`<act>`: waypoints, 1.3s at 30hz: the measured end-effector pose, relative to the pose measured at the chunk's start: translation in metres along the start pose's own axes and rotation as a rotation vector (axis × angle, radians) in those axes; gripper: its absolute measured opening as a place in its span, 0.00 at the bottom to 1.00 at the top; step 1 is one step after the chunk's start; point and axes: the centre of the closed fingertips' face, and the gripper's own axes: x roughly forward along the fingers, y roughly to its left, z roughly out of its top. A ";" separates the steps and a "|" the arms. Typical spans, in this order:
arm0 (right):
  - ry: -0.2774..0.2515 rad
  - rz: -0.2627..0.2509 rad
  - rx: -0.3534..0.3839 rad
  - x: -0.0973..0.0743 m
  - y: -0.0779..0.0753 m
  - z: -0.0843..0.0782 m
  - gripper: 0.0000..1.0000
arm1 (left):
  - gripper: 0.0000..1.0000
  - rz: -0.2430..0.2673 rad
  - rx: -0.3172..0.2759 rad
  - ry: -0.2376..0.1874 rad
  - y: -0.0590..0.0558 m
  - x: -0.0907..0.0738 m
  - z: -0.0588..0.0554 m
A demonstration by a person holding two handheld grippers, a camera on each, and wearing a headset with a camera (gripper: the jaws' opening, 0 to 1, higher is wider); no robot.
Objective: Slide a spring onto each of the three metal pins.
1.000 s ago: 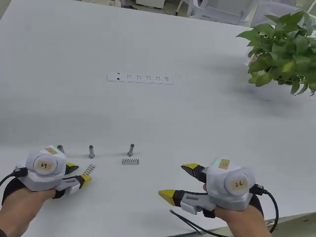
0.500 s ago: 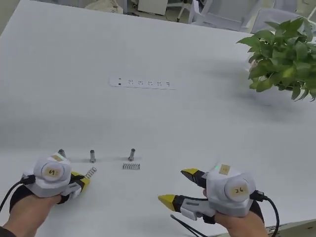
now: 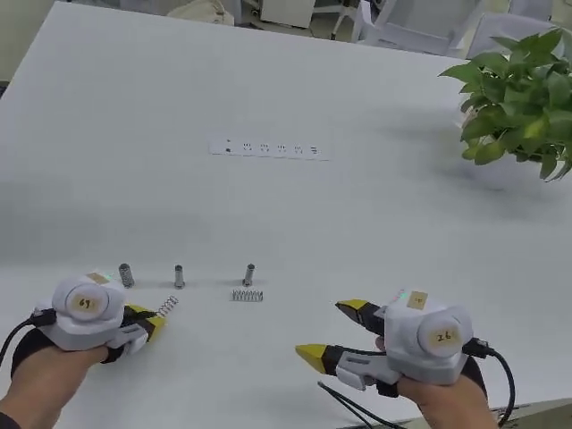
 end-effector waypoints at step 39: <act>0.013 0.107 -0.013 0.018 0.030 -0.004 0.52 | 0.03 -0.056 0.119 -0.065 -0.037 -0.063 0.012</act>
